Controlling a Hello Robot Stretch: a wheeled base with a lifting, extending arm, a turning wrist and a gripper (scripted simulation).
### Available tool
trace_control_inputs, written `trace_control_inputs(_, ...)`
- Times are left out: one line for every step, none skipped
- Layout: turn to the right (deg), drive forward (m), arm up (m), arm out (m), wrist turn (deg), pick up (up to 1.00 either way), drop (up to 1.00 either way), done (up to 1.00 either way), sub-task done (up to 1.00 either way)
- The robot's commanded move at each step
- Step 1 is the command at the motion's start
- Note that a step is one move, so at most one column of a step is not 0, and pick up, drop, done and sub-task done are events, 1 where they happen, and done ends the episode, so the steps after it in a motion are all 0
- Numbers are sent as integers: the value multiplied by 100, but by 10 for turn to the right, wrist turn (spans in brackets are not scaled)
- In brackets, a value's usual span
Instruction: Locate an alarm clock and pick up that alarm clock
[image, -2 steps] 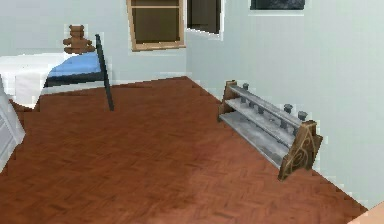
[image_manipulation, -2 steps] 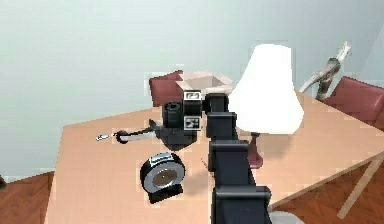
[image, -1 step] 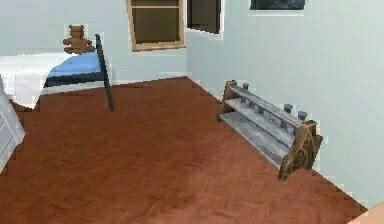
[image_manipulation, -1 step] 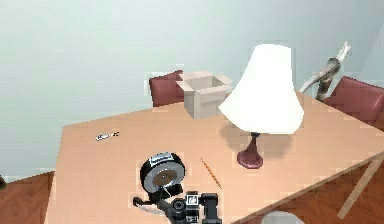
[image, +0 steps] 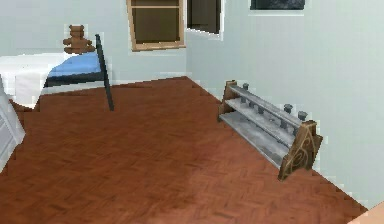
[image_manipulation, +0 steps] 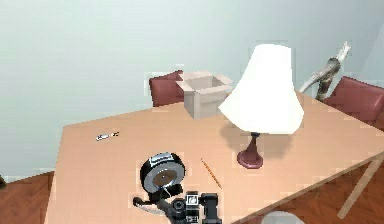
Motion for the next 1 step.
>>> trace_control_inputs(0,0,10,0,0,0,0,0,0)
